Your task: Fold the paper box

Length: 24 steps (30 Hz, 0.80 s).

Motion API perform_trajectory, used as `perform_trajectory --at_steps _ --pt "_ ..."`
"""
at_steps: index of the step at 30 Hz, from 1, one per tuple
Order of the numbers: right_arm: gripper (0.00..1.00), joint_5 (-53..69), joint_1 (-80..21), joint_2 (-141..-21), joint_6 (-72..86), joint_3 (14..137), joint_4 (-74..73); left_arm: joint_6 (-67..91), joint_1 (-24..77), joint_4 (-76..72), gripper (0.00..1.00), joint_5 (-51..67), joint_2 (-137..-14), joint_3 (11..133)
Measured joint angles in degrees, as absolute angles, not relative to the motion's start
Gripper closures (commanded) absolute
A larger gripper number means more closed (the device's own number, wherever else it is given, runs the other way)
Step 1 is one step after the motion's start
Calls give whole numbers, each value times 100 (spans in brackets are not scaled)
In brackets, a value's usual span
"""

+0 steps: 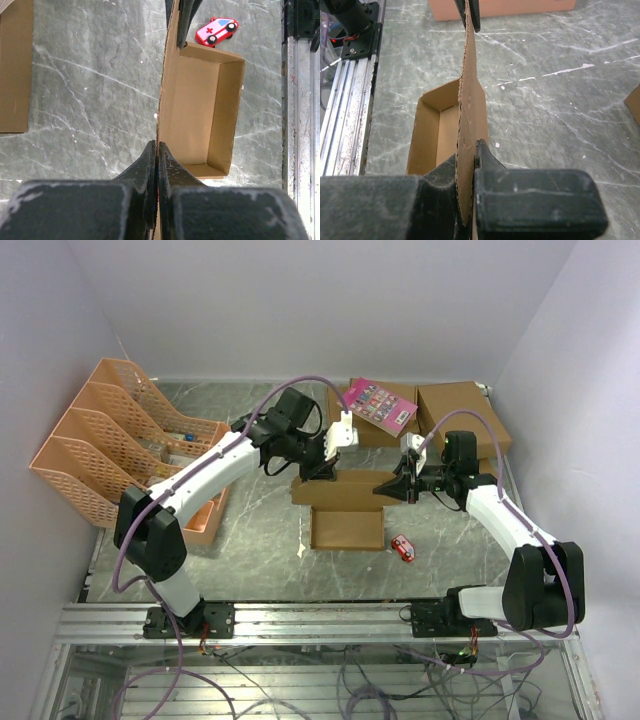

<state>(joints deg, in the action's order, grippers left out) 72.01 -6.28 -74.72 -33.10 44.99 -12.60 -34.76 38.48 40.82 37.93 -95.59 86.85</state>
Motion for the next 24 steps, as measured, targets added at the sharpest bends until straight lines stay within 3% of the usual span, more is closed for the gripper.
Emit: perform_trajectory --at_steps 2,6,10,18,24 --pt "86 7199 -620 -7472 -3308 4499 -1260 -3474 3848 4080 93 3791 -9557 8685" --pt "51 7175 -615 -7474 -3282 4501 -1236 -3468 3848 4051 93 3741 -9526 8663" --pt "33 7122 -582 -7472 -3301 4584 -1339 -3406 3848 4014 93 3544 -9358 8506" --pt "30 7028 134 -7168 -3879 5033 -1911 -3085 3741 4069 93 3214 -9172 8409" --pt "31 6866 217 -7240 -5907 5559 -3730 -2652 3417 4209 93 3210 -9170 8399"
